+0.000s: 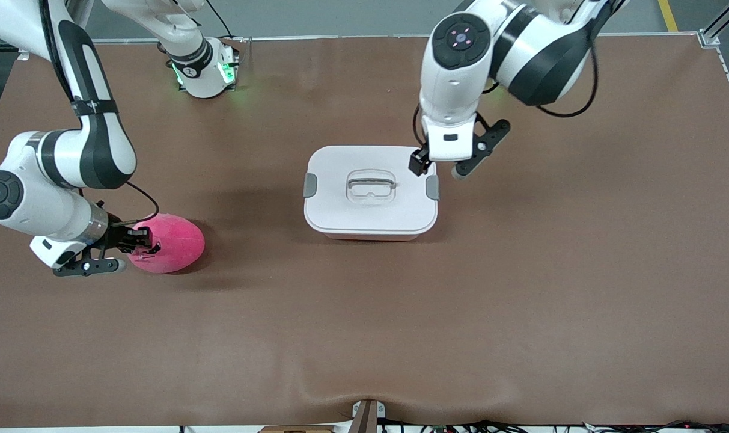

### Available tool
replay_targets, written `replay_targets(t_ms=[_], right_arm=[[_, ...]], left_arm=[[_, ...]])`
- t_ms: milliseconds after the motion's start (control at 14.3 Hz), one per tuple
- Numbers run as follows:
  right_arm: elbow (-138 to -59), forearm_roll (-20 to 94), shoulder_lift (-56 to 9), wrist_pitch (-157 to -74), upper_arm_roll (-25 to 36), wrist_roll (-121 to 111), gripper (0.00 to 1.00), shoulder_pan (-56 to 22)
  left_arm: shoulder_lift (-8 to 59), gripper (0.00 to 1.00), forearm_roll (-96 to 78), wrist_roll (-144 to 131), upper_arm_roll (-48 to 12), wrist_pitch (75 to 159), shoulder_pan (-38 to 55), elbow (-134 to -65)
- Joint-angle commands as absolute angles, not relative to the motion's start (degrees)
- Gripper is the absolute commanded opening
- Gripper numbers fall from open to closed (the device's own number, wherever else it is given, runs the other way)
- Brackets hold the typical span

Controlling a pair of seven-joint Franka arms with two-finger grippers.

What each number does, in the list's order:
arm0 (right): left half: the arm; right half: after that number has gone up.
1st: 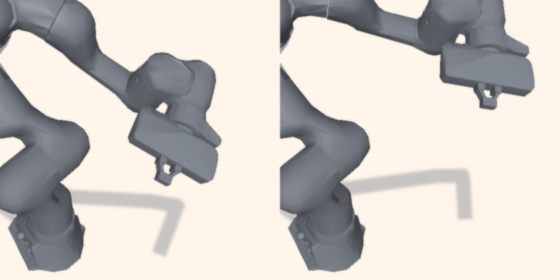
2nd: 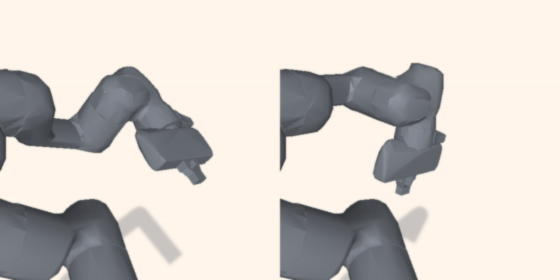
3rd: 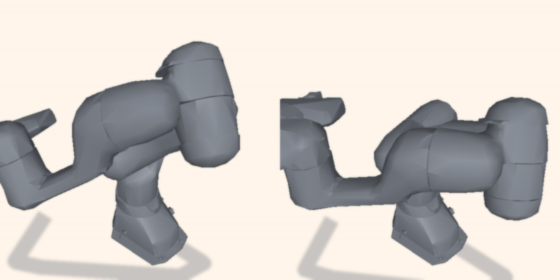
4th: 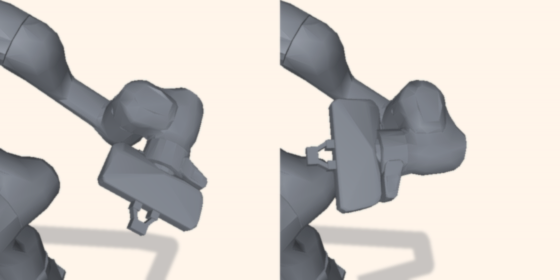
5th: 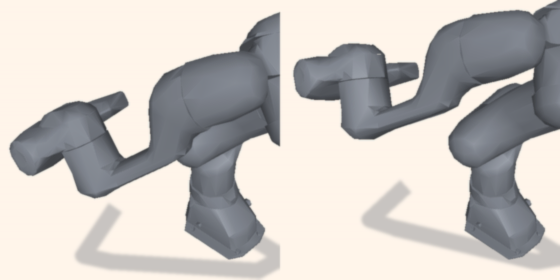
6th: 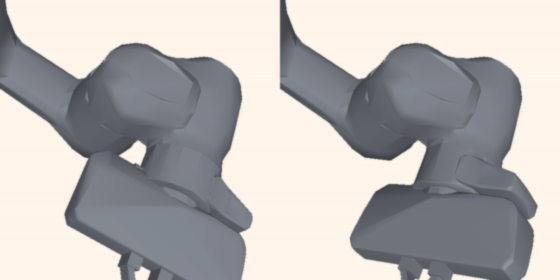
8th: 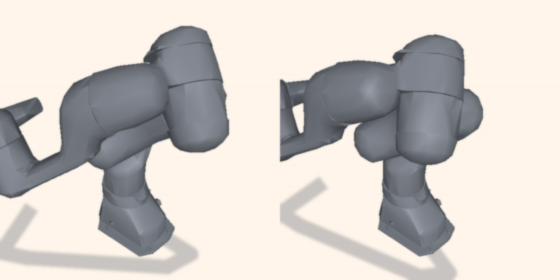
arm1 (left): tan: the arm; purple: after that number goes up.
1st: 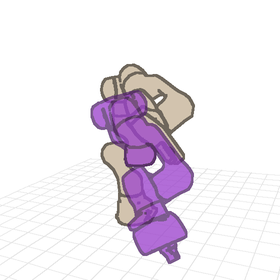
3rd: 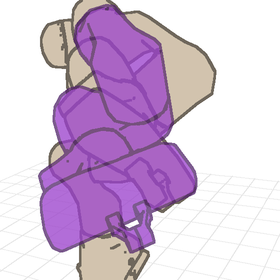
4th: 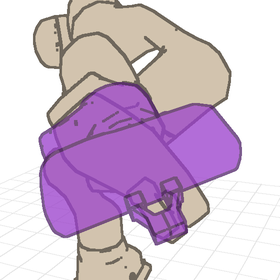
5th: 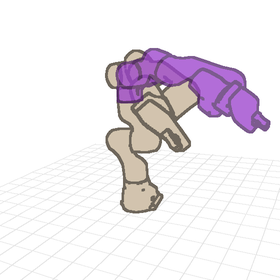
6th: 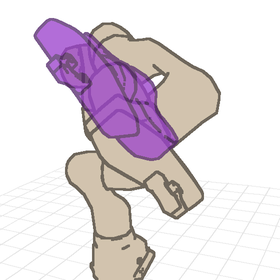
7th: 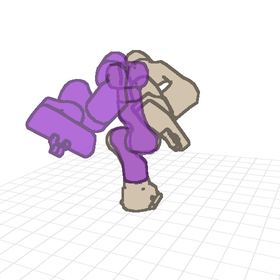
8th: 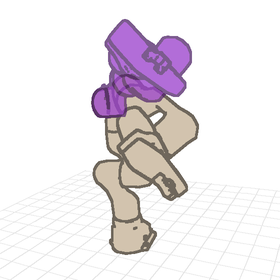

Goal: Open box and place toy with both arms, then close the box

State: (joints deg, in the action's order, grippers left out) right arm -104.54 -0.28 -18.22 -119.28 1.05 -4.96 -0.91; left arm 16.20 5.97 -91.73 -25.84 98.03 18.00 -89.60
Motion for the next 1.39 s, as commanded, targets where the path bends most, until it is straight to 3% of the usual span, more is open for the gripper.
replay_targets(t_ms=[0, 70, 348, 557, 697, 836, 1324], right_arm=[[-104.8, -0.9, -18.0, -118.7, 1.0, -4.3, 0.42, -1.1], [-104.8, -0.9, -18.0, -118.5, 1.0, -4.3, 0.37, -1.1], [-104.7, -0.7, -17.9, -118.0, 1.0, -4.4, 0.00, -0.9], [-104.2, -0.7, -17.7, -116.8, 1.0, -4.9, 0.00, -1.0], [-103.5, -0.8, -17.3, -115.9, 1.0, -5.0, 0.00, -1.1], [-102.4, -0.8, -17.3, -114.4, 1.0, -5.0, 0.00, -1.1], [-97.7, -0.9, -17.0, -107.9, 1.1, -8.3, 0.00, -0.6]], left_arm=[[19.1, 0.98, 8.3, -98.9, -25.8, 100.8, 20.1, -88.6], [19.9, 0.97, 9.7, -101.4, -25.9, 101.6, 20.3, -88.6], [21.8, 0.97, 10.0, -110.3, -25.8, 105.2, 22.2, -88.6], [22.9, 0.96, 10.0, -116.2, -25.8, 107.5, 22.8, -88.6], [23.5, 0.79, 10.0, -119.6, -25.8, 109.0, 23.0, -88.6], [24.3, 0.76, 10.0, -123.4, -25.8, 110.2, 24.0, -88.6], [27.3, 0.75, 13.5, -140.5, -25.8, 113.8, 26.9, -88.9]])
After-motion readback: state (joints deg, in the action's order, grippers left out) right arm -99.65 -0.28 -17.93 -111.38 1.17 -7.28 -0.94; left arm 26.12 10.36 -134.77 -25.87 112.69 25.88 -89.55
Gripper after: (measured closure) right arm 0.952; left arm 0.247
